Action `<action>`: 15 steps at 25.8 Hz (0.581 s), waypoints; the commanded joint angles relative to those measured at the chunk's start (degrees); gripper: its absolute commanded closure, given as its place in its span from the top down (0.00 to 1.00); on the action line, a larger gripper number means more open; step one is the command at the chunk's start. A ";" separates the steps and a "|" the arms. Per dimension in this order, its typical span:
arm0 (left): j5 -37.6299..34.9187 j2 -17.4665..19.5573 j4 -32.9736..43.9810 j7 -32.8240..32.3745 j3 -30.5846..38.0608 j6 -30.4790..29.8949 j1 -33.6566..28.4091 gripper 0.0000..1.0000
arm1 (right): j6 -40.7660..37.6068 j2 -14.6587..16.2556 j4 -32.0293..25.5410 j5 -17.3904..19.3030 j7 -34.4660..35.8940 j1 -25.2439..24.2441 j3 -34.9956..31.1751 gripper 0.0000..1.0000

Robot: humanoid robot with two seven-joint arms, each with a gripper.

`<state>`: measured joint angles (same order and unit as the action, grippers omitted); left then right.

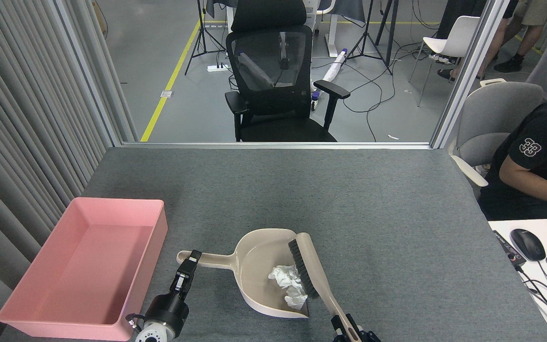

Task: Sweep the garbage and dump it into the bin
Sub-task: 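Sweep the white paper ball into the dustpan with the right gripper's brush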

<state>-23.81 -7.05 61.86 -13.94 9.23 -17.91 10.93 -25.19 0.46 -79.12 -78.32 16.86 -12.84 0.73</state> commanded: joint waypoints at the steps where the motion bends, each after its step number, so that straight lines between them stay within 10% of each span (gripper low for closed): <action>1: 0.08 0.02 0.36 -0.13 0.00 -0.02 -0.03 0.17 | 3.22 -0.55 1.86 0.10 0.01 2.47 4.45 0.00; 15: 1.75 -0.07 0.54 -0.13 -0.35 0.07 -0.03 0.17 | 2.87 -1.08 -0.95 4.84 0.98 4.84 2.26 0.00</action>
<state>-22.58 -7.07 62.37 -14.10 8.96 -17.91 10.90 -20.39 -2.05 -79.08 -76.07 17.27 -7.85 6.41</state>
